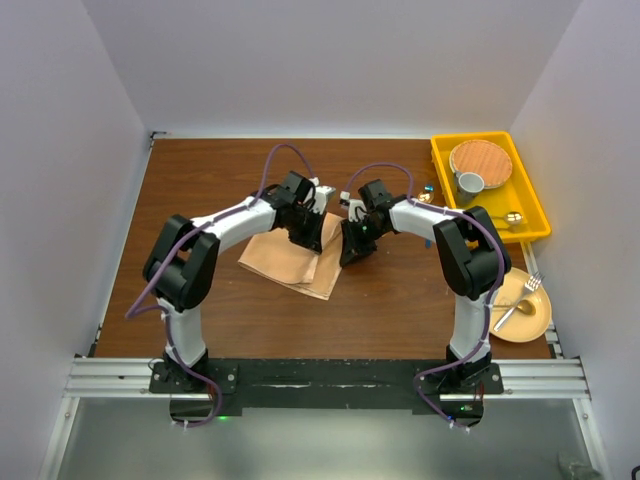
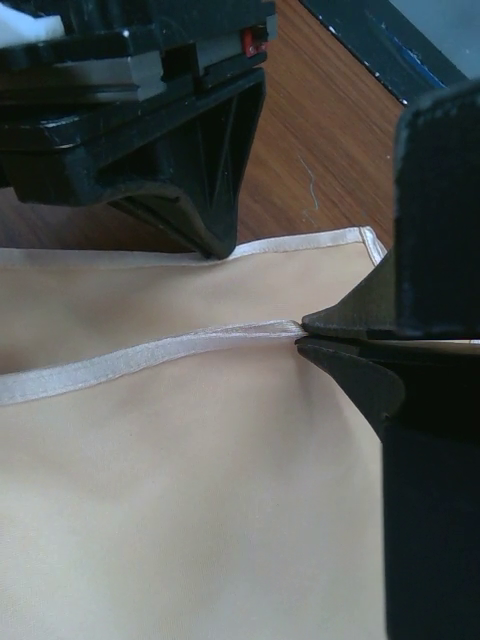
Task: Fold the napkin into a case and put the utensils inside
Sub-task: Fold the rectangle-folded napkin at the center of the board.
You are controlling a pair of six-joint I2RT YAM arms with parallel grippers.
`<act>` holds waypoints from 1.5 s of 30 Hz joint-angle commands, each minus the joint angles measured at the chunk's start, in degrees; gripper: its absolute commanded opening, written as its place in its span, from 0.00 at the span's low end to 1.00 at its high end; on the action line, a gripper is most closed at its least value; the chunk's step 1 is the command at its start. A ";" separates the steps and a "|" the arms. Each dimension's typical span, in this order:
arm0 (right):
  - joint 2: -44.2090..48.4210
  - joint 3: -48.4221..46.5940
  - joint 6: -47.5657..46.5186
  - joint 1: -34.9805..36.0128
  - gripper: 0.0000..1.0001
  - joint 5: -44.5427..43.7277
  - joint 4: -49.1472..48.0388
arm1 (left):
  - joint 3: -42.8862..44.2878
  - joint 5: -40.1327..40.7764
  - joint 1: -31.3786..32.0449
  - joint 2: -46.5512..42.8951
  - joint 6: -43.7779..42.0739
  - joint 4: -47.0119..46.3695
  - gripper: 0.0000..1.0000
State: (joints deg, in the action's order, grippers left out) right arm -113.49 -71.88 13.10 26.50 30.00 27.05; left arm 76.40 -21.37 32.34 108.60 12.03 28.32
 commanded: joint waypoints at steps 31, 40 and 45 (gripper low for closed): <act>0.90 2.00 0.08 0.22 0.15 -3.10 -1.21 | 1.38 -4.39 4.05 5.13 10.29 -5.55 0.02; 4.14 1.48 -2.90 0.13 0.15 -1.70 2.74 | 1.47 -4.30 3.79 4.00 8.46 -4.76 0.32; 8.02 -1.77 -11.51 -0.75 0.18 0.32 12.31 | -0.55 -5.00 0.54 -3.72 5.03 -4.59 0.44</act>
State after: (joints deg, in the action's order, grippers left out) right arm -111.18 -70.91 9.45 26.44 29.45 30.63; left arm 77.12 -25.04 35.64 113.06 20.32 24.45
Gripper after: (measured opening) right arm 0.166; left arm 0.416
